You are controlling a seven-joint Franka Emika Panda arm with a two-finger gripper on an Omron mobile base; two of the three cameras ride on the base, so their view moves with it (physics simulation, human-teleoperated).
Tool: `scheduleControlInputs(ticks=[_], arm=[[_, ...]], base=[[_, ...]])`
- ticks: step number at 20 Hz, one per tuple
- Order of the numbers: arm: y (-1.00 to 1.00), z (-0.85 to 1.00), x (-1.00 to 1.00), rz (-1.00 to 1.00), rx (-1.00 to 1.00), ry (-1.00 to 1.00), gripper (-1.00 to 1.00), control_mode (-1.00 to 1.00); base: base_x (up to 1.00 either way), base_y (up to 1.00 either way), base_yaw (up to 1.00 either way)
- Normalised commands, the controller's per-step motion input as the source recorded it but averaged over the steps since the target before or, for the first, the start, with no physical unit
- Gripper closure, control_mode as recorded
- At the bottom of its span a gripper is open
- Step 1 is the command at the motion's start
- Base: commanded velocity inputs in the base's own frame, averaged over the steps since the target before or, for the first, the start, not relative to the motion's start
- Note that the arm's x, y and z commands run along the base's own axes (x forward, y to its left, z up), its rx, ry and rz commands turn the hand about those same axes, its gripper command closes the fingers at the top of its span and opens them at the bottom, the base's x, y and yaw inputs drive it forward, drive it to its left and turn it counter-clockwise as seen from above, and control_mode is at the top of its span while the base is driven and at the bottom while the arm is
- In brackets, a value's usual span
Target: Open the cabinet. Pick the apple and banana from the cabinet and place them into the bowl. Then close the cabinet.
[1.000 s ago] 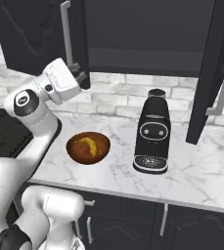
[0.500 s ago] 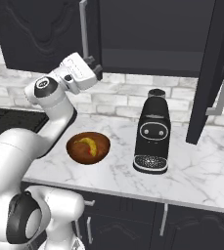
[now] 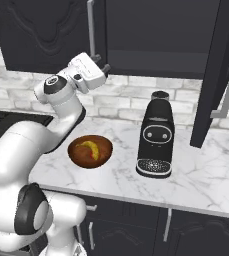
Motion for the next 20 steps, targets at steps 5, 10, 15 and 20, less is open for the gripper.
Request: scheduleControlInputs(ticks=[5,10,15,20], arm=[[0.00,-0.18,1.00,-0.05,0.00,0.01,-1.00,-1.00],[0.00,-0.12,0.77,-0.01,0.00,0.00,-1.00,-1.00],[0.00,0.00,0.00,0.00,0.01,0.00,-1.00,-1.00],[0.00,0.05,-1.00,0.00,0.12,0.00,-1.00,-1.00]], base=[[0.00,0.00,0.00],[0.00,0.00,0.00],[0.00,0.00,0.00],[0.00,0.00,0.00]])
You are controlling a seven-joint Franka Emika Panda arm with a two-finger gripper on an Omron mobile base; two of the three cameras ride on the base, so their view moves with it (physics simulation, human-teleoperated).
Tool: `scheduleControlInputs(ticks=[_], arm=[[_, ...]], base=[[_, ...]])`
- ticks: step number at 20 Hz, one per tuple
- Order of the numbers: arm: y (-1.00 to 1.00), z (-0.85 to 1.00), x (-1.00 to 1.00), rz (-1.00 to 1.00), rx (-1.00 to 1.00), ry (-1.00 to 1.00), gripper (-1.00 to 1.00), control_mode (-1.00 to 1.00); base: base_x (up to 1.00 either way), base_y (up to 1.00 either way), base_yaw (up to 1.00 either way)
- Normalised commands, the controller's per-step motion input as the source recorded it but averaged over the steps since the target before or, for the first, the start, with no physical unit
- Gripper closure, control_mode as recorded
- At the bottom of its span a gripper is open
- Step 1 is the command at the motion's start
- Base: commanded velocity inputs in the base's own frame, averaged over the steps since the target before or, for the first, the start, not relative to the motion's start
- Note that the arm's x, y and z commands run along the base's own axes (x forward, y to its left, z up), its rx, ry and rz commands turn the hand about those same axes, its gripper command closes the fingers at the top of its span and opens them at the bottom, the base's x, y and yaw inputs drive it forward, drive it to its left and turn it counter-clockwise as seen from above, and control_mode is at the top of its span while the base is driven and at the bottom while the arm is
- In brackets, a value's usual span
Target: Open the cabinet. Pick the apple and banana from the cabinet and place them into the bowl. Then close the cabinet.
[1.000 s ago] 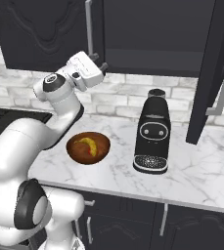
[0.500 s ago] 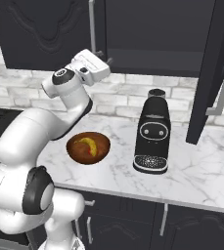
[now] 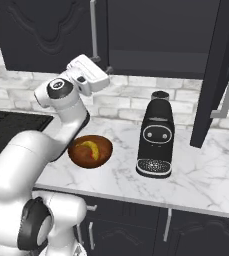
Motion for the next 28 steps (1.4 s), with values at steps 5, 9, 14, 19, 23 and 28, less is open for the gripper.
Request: scheduleControlInputs(ticks=[5,9,14,19,23,28], arm=[[-0.01,0.20,-1.00,-0.03,0.21,0.02,-1.00,-1.00],[-0.15,0.50,-1.00,-0.09,0.28,0.10,-1.00,-1.00],[-0.36,0.26,-1.00,-0.03,0.24,0.05,-1.00,-1.00],[-0.31,-0.12,-0.98,0.01,0.08,0.16,-1.00,-1.00],[0.00,-0.06,-0.21,0.02,-0.02,0.01,-1.00,-1.00],[-0.04,0.00,-0.49,0.11,-0.04,-0.01,-1.00,-1.00]], base=[[0.00,0.00,0.00],[0.00,0.00,0.00],[0.00,0.00,0.00],[0.00,0.00,0.00],[0.00,0.00,0.00],[0.00,0.00,0.00]])
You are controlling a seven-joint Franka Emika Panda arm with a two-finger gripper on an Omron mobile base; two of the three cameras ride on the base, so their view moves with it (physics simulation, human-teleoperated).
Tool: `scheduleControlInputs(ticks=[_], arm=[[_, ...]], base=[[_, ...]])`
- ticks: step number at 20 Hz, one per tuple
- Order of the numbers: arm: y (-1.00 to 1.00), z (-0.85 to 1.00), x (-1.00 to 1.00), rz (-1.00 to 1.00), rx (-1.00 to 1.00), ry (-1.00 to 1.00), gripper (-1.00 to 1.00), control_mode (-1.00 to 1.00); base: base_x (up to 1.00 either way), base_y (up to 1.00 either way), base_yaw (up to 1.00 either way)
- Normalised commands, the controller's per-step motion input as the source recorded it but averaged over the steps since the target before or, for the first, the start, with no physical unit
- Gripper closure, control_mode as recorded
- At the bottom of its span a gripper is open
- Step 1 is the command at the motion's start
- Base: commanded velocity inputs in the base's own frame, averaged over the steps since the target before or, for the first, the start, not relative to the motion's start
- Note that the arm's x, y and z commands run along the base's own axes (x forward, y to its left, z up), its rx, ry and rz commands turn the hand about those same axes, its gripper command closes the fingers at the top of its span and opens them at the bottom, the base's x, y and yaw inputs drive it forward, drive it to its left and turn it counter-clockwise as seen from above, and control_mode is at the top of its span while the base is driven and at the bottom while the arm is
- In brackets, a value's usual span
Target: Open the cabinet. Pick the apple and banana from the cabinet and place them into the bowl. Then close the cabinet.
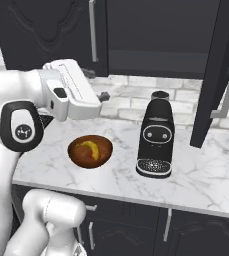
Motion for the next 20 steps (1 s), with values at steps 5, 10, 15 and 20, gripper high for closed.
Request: scheduleControlInputs(ticks=[5,10,15,20], arm=[[-0.19,0.09,-0.93,0.21,-0.07,0.00,-1.00,-1.00],[-0.28,0.03,-0.86,0.19,-0.01,0.05,-1.00,-1.00],[-0.27,0.01,-0.72,0.15,0.00,0.17,-1.00,-1.00],[-0.20,0.01,-0.76,0.07,0.00,0.24,-1.00,-1.00]], base=[[0.00,0.00,0.00],[0.00,0.00,0.00],[0.00,0.00,0.00],[0.00,0.00,0.00]])
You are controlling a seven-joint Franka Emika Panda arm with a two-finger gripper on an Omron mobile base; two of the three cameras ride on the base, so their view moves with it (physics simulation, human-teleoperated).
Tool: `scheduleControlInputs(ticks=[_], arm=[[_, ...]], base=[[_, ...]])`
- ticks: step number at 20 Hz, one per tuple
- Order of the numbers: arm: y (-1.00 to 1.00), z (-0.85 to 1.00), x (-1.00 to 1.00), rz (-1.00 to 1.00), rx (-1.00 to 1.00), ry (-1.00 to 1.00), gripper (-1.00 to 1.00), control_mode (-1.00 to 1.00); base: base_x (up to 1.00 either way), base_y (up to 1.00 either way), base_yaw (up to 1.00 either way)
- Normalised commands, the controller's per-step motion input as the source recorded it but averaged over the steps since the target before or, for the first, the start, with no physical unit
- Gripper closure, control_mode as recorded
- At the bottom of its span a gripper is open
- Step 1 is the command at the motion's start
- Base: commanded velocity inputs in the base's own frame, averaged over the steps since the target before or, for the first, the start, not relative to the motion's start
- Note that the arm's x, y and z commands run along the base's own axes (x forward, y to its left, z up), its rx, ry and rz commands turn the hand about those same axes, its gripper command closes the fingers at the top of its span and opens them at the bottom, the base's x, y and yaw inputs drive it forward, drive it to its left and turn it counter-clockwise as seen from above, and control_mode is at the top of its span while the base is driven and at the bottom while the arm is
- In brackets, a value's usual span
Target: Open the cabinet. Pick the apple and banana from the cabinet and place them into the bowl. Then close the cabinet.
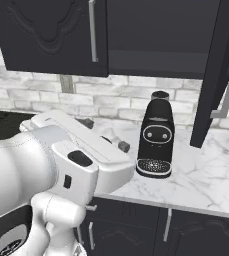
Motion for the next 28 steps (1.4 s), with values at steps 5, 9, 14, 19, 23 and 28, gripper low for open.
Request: scheduleControlInputs(ticks=[5,9,14,19,23,28], arm=[[-0.28,0.03,-0.47,0.04,0.00,0.20,-1.00,-1.00],[-0.38,0.00,0.09,0.10,0.00,0.05,-1.00,-1.00],[-0.41,-0.06,0.17,0.12,0.00,0.02,-1.00,-1.00],[-0.28,-0.46,0.06,0.13,0.00,-0.01,-1.00,-1.00],[-0.24,-0.45,0.00,0.11,0.00,-0.14,-1.00,-1.00],[-0.27,-0.22,0.03,0.08,0.00,-0.26,-1.00,-1.00]], base=[[0.00,0.00,0.00],[0.00,0.00,0.00],[0.00,0.00,0.00],[0.00,0.00,0.00],[0.00,0.00,0.00],[0.00,0.00,0.00]])
